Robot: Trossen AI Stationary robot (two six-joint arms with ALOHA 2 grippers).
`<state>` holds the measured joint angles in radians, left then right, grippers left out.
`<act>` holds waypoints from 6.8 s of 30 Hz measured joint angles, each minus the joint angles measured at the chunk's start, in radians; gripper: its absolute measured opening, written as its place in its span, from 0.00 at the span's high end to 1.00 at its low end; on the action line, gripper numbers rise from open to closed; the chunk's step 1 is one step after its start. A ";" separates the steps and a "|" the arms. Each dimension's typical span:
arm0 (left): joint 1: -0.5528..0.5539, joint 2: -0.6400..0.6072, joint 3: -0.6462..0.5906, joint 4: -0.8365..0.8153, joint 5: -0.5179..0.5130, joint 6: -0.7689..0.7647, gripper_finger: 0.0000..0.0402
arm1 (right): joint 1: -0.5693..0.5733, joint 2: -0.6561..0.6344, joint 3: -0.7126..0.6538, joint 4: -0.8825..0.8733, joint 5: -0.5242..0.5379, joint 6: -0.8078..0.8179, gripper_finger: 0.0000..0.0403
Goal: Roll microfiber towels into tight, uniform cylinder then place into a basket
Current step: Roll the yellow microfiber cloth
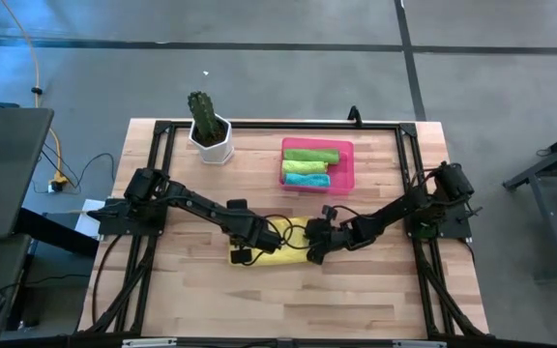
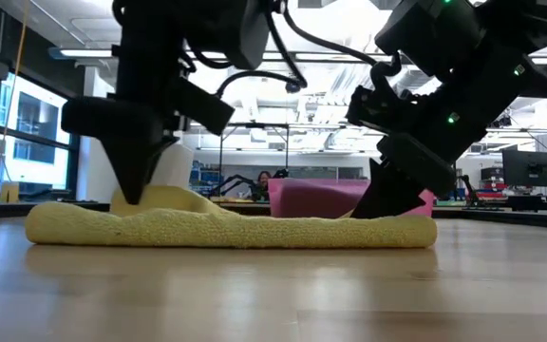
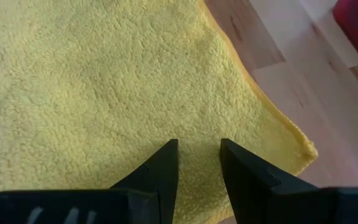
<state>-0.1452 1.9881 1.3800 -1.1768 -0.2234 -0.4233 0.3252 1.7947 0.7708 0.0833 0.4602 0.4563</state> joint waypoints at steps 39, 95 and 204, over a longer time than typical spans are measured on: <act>-0.158 -0.003 -0.083 0.258 0.252 -0.123 0.75 | 0.002 0.001 0.000 -0.006 0.001 0.041 0.72; -0.505 -0.009 0.625 -0.039 0.006 -0.438 0.75 | -0.206 0.314 0.553 -0.228 -0.625 -0.772 0.72; -0.525 -0.008 0.624 -0.081 -0.106 -0.412 0.75 | -0.172 0.253 0.499 -0.160 -0.594 0.044 0.72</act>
<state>-0.6697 1.9804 2.0041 -1.2579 -0.3290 -0.8349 0.1531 2.0476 1.2701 -0.0768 -0.1338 0.5007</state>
